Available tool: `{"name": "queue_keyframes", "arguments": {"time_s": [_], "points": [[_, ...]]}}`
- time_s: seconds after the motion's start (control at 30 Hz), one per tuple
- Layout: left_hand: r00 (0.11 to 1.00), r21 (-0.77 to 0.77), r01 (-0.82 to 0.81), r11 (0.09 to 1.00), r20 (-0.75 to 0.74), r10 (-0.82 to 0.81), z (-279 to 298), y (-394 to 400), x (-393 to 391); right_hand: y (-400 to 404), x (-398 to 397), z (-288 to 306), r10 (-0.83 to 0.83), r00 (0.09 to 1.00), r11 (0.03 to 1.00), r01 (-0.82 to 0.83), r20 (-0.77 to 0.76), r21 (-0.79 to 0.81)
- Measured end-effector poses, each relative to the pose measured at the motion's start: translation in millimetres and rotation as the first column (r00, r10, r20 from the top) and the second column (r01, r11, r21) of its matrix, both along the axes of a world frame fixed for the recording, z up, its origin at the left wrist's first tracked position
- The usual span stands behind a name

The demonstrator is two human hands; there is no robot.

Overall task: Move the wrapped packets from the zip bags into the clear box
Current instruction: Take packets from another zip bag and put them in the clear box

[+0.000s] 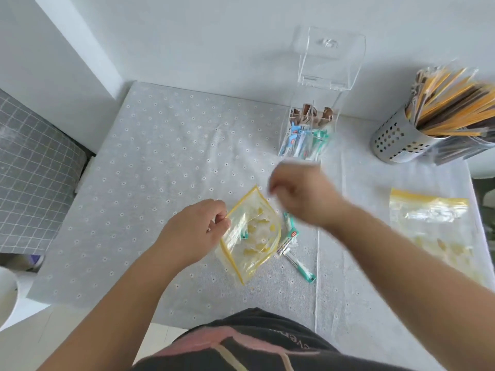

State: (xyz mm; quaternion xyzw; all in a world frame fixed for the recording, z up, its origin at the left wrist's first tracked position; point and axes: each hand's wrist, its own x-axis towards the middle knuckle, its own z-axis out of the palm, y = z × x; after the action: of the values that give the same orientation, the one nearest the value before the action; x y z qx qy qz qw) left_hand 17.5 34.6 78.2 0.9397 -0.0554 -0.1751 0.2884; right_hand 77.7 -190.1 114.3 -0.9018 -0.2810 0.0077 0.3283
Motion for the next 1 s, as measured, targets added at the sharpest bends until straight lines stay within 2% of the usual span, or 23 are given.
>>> {"name": "queue_keyframes", "arguments": {"time_s": [0.03, 0.07, 0.1, 0.13, 0.17, 0.2, 0.3, 0.37, 0.47, 0.57, 0.73, 0.9, 1.0], "points": [[1.0, 0.004, 0.01, 1.0, -0.001, -0.01, 2, -1, 1, 17, -22, -12, 0.159, 0.984, 0.979, -0.167, -0.075, -0.114], [1.0, 0.004, 0.021, 1.0, -0.001, -0.021, 5, -2, 2, 33, -37, -25, 0.223, 0.951, 0.913, -0.281, -0.215, -0.295], [0.999, -0.002, 0.031, 1.0, 0.006, -0.031, 8, -4, 3, 46, -43, -40, 0.197, 0.924, 0.808, -0.343, -0.329, -0.479], [0.999, -0.007, 0.041, 0.999, 0.019, -0.041, 10, -6, 3, 54, -43, -56, 0.1, 0.912, 0.721, -0.342, -0.397, -0.603], [0.998, -0.01, 0.049, 0.999, 0.034, -0.049, 12, -7, 2, 58, -41, -70, 0.022, 0.901, 0.672, -0.335, -0.434, -0.661], [0.998, -0.009, 0.052, 0.999, 0.043, -0.052, 14, -8, 1, 59, -37, -79, -0.045, 0.891, 0.668, -0.31, -0.452, -0.676], [0.998, -0.007, 0.045, 0.999, 0.054, -0.045, 16, -9, -5, 61, -30, -106, -0.211, 0.854, 0.789, -0.138, -0.475, -0.599], [0.998, -0.016, 0.036, 0.999, 0.052, -0.036, 17, -8, -8, 66, -30, -120, -0.279, 0.824, 0.82, -0.063, -0.493, -0.569], [0.998, -0.028, 0.027, 0.999, 0.06, -0.025, 18, -9, -9, 73, -32, -133, -0.336, 0.845, 0.825, 0.051, -0.416, -0.563], [0.996, -0.026, 0.043, 0.999, 0.078, -0.041, 21, -11, -8, 79, -32, -135, -0.417, 0.825, 0.781, 0.11, -0.382, -0.614], [0.996, -0.025, 0.028, 0.999, 0.084, -0.026, 22, -9, -6, 86, -33, -136, -0.548, 0.703, 0.781, 0.235, -0.453, -0.579], [0.997, -0.024, 0.026, 0.999, 0.069, -0.024, 20, -6, -8, 76, -37, -129, -0.547, 0.631, 0.829, 0.316, -0.551, -0.461], [0.998, -0.024, 0.027, 0.999, 0.059, -0.025, 19, -7, -10, 71, -38, -132, -0.566, 0.557, 0.822, 0.329, -0.607, -0.465]]}}
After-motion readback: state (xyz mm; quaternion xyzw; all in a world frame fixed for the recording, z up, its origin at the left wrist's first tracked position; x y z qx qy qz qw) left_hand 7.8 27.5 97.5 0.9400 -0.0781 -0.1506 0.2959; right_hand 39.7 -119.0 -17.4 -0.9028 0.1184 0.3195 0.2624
